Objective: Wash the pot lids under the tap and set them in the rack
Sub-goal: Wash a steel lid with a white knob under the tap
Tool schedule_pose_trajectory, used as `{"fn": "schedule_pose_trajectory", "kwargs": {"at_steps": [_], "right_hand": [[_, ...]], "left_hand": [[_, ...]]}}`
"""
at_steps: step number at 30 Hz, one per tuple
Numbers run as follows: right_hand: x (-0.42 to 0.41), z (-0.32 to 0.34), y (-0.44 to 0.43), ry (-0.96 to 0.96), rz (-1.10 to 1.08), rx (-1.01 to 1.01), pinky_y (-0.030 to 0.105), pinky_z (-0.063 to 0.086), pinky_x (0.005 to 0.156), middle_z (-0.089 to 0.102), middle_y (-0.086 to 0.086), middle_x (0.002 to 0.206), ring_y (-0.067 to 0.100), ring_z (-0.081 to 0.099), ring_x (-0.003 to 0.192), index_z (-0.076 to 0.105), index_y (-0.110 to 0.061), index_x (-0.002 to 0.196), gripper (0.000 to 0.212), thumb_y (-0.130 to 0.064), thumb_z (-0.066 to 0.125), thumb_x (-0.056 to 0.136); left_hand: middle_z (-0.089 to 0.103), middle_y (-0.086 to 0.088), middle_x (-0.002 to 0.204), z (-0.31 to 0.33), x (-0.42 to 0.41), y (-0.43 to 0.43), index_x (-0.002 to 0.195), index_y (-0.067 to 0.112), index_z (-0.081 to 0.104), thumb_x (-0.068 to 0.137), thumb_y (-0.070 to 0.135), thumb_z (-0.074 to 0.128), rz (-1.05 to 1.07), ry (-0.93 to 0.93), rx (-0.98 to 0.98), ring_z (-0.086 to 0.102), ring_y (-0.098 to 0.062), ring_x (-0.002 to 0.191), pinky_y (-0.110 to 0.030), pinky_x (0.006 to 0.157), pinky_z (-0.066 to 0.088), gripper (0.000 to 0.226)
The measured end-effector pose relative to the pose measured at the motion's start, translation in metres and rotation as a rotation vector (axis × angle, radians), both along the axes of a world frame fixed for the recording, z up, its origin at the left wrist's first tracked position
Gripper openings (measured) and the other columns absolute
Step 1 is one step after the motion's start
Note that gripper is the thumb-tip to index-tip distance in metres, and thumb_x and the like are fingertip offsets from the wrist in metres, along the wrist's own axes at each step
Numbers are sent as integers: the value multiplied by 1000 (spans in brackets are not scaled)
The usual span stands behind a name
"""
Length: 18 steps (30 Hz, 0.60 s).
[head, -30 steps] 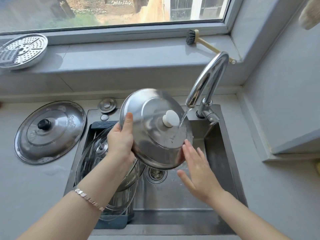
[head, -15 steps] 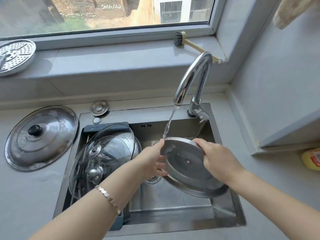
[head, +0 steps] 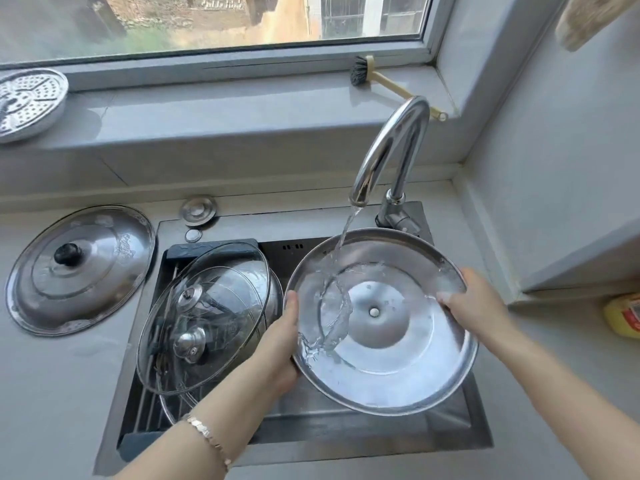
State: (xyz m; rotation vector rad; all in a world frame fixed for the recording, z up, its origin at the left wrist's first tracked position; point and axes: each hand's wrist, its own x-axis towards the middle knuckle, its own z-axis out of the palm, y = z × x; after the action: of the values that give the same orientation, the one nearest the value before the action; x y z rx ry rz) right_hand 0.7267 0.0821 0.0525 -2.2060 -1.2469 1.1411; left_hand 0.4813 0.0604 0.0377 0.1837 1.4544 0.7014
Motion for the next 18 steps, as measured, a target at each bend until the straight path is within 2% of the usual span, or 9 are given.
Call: {"fn": "schedule_pose_trajectory", "kwargs": {"at_steps": [2, 4, 7, 8, 10, 12, 14, 16, 18], "right_hand": [[-16, -13, -7, -460, 218, 133, 41, 25, 108, 37, 18, 144, 33, 37, 132, 32, -9, 141, 60, -19, 54, 87], [-38, -24, -7, -681, 405, 335, 43, 7, 113, 24, 23, 150, 35, 23, 140, 29, -3, 143, 67, -36, 47, 88], [-79, -35, -1, -593, 541, 284, 37, -12, 114, -8, 14, 156, 25, -8, 145, -1, -9, 148, 81, -59, 3, 84], [-92, -38, -1, -538, 618, 314, 35, -15, 113, -11, 10, 156, 22, -12, 144, -7, -11, 146, 83, -62, -5, 81], [-112, -36, -6, -408, 895, 428, 34, -9, 114, 8, 9, 156, 25, 4, 145, 5, -11, 148, 82, -65, -4, 87], [-112, -37, -15, -391, 1194, 529, 35, 4, 114, 24, 7, 152, 22, 20, 142, 20, -15, 146, 70, -58, 6, 93], [-95, -37, -6, -469, 1207, 569, 35, 5, 114, 16, 4, 153, 21, 17, 143, 16, -19, 147, 70, -61, 5, 92], [-78, -34, 11, -515, 964, 460, 31, -12, 114, -7, 2, 155, 17, -6, 144, -2, -19, 147, 82, -70, -6, 83], [-78, -31, 24, -535, 823, 362, 30, -18, 113, -20, 1, 152, 12, -21, 140, -11, -16, 146, 87, -69, -6, 77]], "left_hand": [[71, -20, 102, 4, 3, 0, 115, 8, 61, 87, 61, 42, 30, 53, 44, 68, -36, 95, -53, 89, 51, 63], [69, -15, 109, 4, 5, 0, 115, 14, 61, 80, 69, 44, 45, 106, 89, 66, -34, 100, -52, 93, 49, 68], [69, -7, 108, 13, 16, 0, 100, 22, 63, 91, 58, 36, 33, 154, 186, 65, -27, 101, -47, 95, 49, 46], [69, -7, 106, 15, 19, 2, 95, 23, 62, 92, 57, 35, 26, 178, 211, 65, -25, 99, -44, 95, 49, 43], [69, -8, 104, 22, 17, 8, 88, 22, 61, 92, 55, 36, 53, 243, 248, 64, -23, 95, -40, 94, 49, 42], [68, -12, 105, 28, 8, 14, 94, 14, 64, 93, 53, 36, 101, 247, 265, 65, -26, 97, -42, 92, 51, 48], [67, -13, 105, 32, 0, 12, 108, 8, 60, 93, 54, 36, 101, 270, 258, 64, -30, 98, -44, 88, 52, 55], [65, -12, 112, 29, 0, 6, 116, 10, 56, 89, 62, 36, 61, 284, 247, 62, -32, 105, -50, 91, 50, 62], [62, -10, 122, 23, 4, 2, 127, 15, 53, 82, 71, 35, 34, 313, 227, 59, -33, 111, -51, 96, 46, 73]]}}
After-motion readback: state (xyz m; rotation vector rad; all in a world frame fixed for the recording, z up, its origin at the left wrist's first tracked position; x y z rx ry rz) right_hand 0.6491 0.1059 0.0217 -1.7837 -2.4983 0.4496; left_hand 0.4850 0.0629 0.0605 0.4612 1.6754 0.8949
